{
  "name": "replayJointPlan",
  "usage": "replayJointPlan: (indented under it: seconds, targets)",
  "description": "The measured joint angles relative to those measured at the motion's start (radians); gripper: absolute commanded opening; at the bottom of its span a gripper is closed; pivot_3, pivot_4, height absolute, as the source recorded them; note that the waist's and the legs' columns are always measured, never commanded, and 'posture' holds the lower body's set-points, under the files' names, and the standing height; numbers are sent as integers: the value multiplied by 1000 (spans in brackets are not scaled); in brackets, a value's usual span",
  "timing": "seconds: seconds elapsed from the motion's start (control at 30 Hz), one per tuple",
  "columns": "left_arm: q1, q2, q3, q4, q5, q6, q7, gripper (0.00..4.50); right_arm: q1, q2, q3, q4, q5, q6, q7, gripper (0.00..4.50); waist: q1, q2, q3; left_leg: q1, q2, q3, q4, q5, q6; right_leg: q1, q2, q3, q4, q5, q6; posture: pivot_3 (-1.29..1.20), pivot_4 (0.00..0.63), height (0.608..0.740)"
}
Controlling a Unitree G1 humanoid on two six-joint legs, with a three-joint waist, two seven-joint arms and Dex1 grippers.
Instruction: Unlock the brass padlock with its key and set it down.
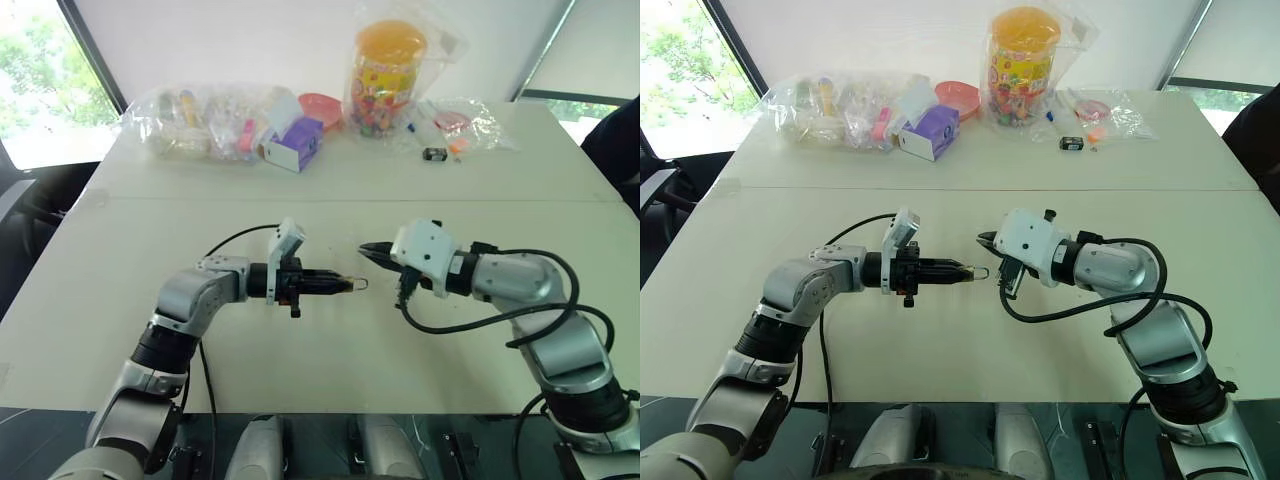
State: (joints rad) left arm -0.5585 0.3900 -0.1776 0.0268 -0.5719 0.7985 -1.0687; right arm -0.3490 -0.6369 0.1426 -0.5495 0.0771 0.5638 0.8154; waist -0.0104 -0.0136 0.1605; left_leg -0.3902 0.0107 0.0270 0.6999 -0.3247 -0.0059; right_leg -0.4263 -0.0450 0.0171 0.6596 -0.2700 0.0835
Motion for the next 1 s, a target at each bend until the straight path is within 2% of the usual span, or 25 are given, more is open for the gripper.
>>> replayJointPlan:
  seconds: [0.37,0.5,0.67,0.87,1.0]
  targets:
    - [-37,-11,26,9,-28,51,17,0,33,20,69,52,-33,-59,-62,54,-1,0,0,0,0,0,0,0,0,0,1,0,0,0,0,0,150,735]
    - [-44,-17,41,1,-50,49,7,0,93,-9,80,147,-62,-92,-62,54,3,0,0,0,-1,0,0,0,0,0,1,0,0,0,0,0,150,735]
    - [-50,-19,44,2,-51,43,1,0,150,-36,71,156,-69,-118,-63,54,-1,0,0,0,0,0,0,0,0,0,1,0,0,0,0,0,150,735]
    - [-45,-29,29,72,-6,-43,-10,0,289,-83,-35,20,-54,-73,-72,54,4,0,0,0,-1,0,0,0,0,0,1,0,0,0,0,0,150,735]
    - [-57,-118,4,208,65,-129,31,0,399,-91,-119,-138,-32,18,-90,54,18,0,0,0,-1,0,0,0,0,1,1,0,-1,0,0,0,150,735]
